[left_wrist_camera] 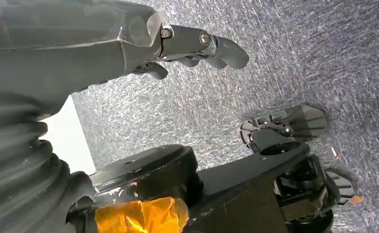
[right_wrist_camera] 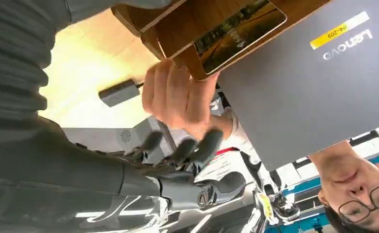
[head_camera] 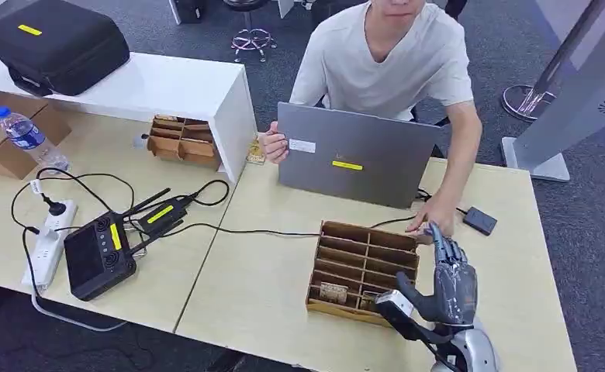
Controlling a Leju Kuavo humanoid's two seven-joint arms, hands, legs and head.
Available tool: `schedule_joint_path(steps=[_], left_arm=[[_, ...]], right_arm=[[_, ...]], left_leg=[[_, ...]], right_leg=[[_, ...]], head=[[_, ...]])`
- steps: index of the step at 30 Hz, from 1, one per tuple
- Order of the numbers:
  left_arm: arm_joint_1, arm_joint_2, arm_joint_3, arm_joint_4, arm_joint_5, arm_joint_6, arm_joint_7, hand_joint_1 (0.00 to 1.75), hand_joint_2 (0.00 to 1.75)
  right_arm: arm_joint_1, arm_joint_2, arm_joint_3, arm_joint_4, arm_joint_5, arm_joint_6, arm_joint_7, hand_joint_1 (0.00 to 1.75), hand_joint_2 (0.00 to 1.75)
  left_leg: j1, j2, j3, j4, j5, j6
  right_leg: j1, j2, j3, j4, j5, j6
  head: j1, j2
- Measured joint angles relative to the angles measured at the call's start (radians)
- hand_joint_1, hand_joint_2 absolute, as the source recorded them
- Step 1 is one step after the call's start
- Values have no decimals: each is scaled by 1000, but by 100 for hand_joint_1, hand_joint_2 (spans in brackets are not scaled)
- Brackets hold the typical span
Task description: Pass the card to the sensor for recognition and then transmit it.
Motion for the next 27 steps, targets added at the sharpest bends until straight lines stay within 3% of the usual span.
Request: schedule_joint_path(steps=[27], left_arm=[[-5, -4, 0, 0, -18, -12, 12, 0, 175]], right_arm=[[-126, 64, 20, 135, -7, 4, -12, 0, 175]], left_leg=[[0, 0, 0, 0, 1, -1]], right_leg=[[0, 0, 0, 0, 0, 0]], head=[[0, 0]])
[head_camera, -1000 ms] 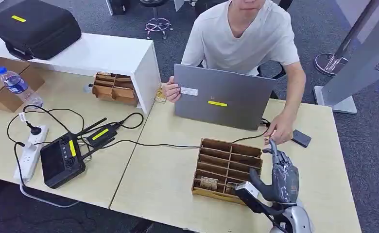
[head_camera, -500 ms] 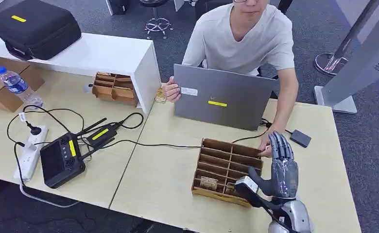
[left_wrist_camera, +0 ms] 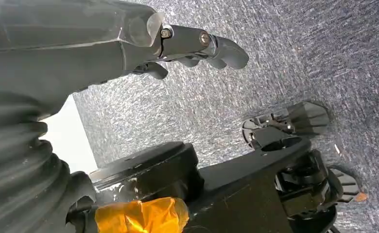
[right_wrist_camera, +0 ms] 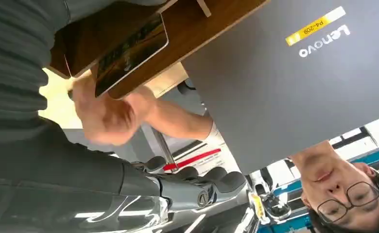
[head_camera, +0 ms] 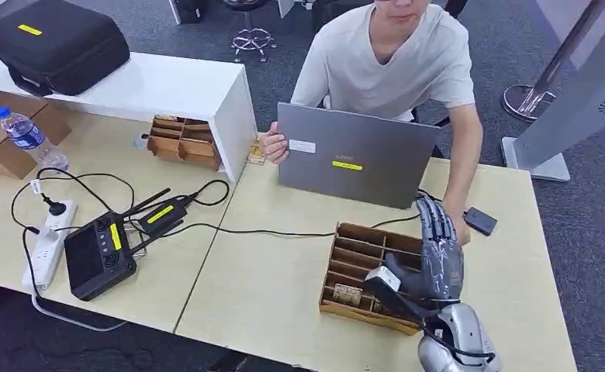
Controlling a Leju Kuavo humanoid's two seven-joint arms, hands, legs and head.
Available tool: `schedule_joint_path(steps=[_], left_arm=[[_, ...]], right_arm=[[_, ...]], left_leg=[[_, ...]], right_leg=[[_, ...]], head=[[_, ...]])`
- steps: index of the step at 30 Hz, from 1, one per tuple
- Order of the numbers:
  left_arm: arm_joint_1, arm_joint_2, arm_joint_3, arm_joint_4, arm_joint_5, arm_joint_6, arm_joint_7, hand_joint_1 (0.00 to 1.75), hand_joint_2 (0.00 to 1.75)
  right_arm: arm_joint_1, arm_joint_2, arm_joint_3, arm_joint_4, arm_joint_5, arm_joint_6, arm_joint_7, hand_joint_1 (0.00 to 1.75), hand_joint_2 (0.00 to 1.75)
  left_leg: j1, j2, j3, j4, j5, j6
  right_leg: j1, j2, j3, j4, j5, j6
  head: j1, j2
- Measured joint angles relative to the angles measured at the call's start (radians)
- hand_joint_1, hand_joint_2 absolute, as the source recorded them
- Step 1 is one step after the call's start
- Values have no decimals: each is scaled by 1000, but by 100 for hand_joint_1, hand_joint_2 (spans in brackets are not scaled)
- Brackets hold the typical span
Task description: Pass the card to the sensor for recognition and then transmit it.
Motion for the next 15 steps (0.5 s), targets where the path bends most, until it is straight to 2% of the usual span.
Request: schedule_joint_path(steps=[2, 3, 4, 15], left_arm=[[0, 0, 0, 0, 0, 0, 0, 0, 175], [0, 0, 0, 0, 0, 0, 0, 0, 175], [0, 0, 0, 0, 0, 0, 0, 0, 175], [0, 0, 0, 0, -2, 0, 0, 0, 175]], right_arm=[[-1, 0, 1, 5, 0, 0, -2, 0, 175], [-3, 0, 2, 6, 0, 0, -2, 44, 175], [-4, 0, 2, 8, 0, 0, -2, 175, 175], [-4, 0, 7, 20, -14, 0, -9, 175, 175]], left_leg=[[0, 0, 0, 0, 0, 0], [0, 0, 0, 0, 0, 0], [0, 0, 0, 0, 0, 0], [0, 0, 0, 0, 0, 0]], right_leg=[[0, 0, 0, 0, 0, 0], [0, 0, 0, 0, 0, 0], [0, 0, 0, 0, 0, 0], [0, 0, 0, 0, 0, 0]], head=[[0, 0], [0, 0], [0, 0], [0, 0]])
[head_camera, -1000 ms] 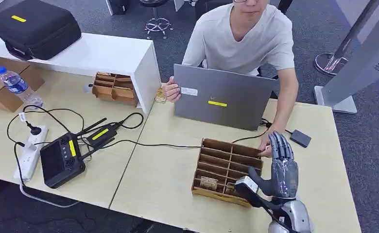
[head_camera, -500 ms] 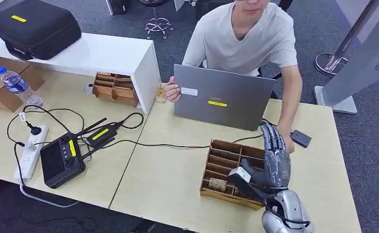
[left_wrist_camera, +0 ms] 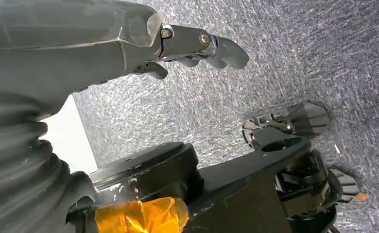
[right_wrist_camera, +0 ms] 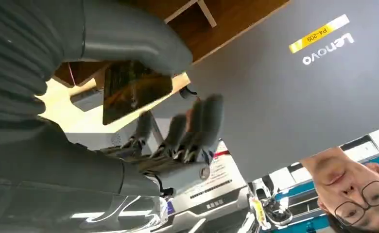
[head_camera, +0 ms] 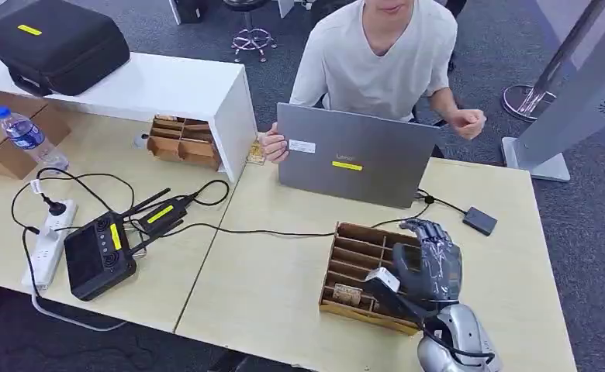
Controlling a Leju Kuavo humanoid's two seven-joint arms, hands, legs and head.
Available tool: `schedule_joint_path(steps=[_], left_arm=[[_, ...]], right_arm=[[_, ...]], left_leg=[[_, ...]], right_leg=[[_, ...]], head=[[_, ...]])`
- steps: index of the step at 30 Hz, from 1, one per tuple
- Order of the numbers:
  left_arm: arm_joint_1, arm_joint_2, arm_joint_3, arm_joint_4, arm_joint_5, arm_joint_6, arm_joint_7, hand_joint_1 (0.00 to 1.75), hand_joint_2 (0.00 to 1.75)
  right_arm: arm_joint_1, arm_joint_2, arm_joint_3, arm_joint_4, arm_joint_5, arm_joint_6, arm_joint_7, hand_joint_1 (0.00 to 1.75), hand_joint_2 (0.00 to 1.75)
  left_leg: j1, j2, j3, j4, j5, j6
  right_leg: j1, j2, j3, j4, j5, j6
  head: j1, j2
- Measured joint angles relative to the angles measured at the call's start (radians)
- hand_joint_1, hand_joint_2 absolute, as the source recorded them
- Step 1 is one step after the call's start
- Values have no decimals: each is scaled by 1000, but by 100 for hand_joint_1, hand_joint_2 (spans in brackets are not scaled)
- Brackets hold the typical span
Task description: Pass the card to the sensor for recognition and then transmit it.
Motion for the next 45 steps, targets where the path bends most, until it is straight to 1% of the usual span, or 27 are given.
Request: schedule_joint_path(steps=[24, 38, 45], left_arm=[[0, 0, 2, 0, -5, 6, 0, 0, 175], [0, 0, 15, 0, -9, 9, -1, 0, 175], [0, 0, 20, 0, -9, 9, -2, 0, 175]], right_arm=[[1, 0, 12, -9, -17, -3, -7, 175, 175], [48, -21, 12, -149, 4, -5, 8, 175, 175], [58, -29, 12, -173, 19, -5, 11, 175, 175]], left_leg=[[0, 0, 0, 0, 0, 0], [0, 0, 0, 0, 0, 0], [0, 0, 0, 0, 0, 0]], right_leg=[[0, 0, 0, 0, 0, 0], [0, 0, 0, 0, 0, 0], [0, 0, 0, 0, 0, 0]], head=[[0, 0], [0, 0], [0, 0]])
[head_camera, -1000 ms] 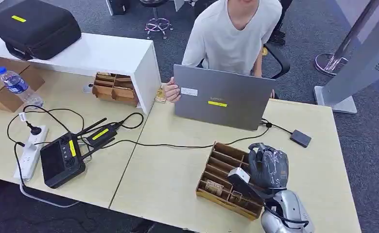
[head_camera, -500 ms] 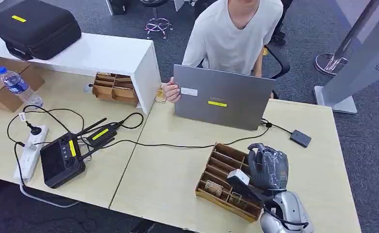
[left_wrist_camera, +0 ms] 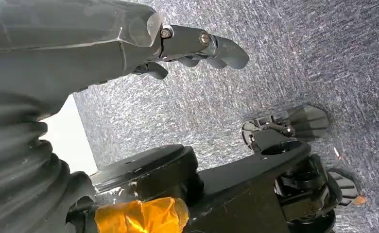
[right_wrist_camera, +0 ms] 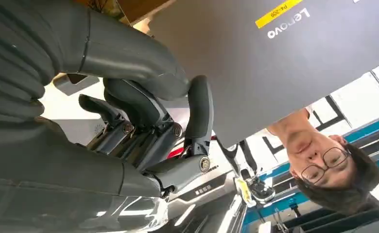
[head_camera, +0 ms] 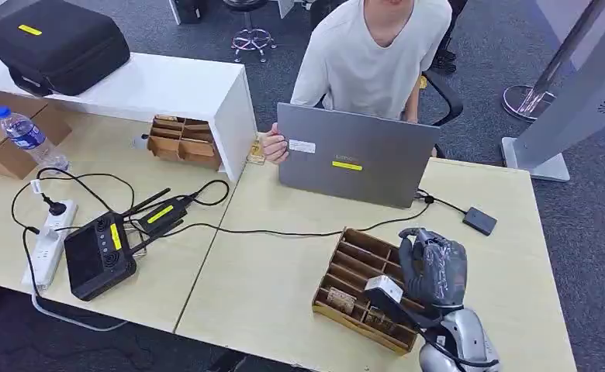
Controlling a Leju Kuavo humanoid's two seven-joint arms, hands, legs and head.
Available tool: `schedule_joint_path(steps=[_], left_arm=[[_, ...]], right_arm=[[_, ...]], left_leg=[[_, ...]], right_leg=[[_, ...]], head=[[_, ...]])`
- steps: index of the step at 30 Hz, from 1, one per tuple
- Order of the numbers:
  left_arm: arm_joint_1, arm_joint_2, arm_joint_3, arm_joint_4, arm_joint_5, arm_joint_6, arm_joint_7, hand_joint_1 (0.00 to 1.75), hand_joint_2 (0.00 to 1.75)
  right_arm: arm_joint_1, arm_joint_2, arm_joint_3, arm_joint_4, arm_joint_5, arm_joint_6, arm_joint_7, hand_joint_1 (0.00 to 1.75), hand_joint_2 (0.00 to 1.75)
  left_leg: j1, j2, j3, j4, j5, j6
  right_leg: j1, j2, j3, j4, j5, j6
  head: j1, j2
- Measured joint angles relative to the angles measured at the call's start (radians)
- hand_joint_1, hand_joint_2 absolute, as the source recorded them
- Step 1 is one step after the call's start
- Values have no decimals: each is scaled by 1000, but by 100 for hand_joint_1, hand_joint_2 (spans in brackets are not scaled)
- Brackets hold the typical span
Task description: Pass the card to the sensor for recognition and then transmit it.
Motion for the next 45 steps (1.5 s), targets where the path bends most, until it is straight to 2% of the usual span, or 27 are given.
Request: schedule_joint_path(steps=[3, 4, 13, 22, 33, 45], left_arm=[[1, 0, 2, 0, 0, 2, -4, 0, 175], [1, 0, 2, 0, 1, 3, -5, 0, 175], [7, 0, 18, 0, 8, 10, -13, 0, 175], [13, 1, 26, 0, 8, 15, -13, 0, 175], [13, 0, 27, 0, 5, 17, -13, 0, 175], [12, -1, 28, 0, -3, 10, -13, 0, 175]], right_arm=[[21, -9, 0, -20, 24, 0, 8, 175, 175], [30, -12, 0, -28, 27, 0, 10, 0, 175], [142, -84, -36, -121, 102, -1, 83, 0, 175], [196, -121, -73, -174, 107, 2, 97, 0, 175], [193, -122, -78, -176, 106, 5, 95, 0, 175], [109, -122, -76, -131, 106, 12, 83, 0, 175]], left_leg=[[0, 0, 0, 0, 0, 0], [0, 0, 0, 0, 0, 0], [0, -1, -1, 0, -1, 0], [0, 0, 0, 0, -1, 0], [0, 0, -1, 0, -1, 0], [0, 0, -1, 0, 0, 0]], right_leg=[[0, 0, 0, 0, 0, 0], [0, 0, 0, 0, 0, 0], [0, -1, 0, -1, 0, 0], [0, 0, 0, -1, 0, 0], [0, 0, 0, -1, 0, 0], [0, 0, 0, -1, 0, 0]], head=[[0, 0], [0, 0], [0, 0], [0, 0], [0, 0], [0, 0]])
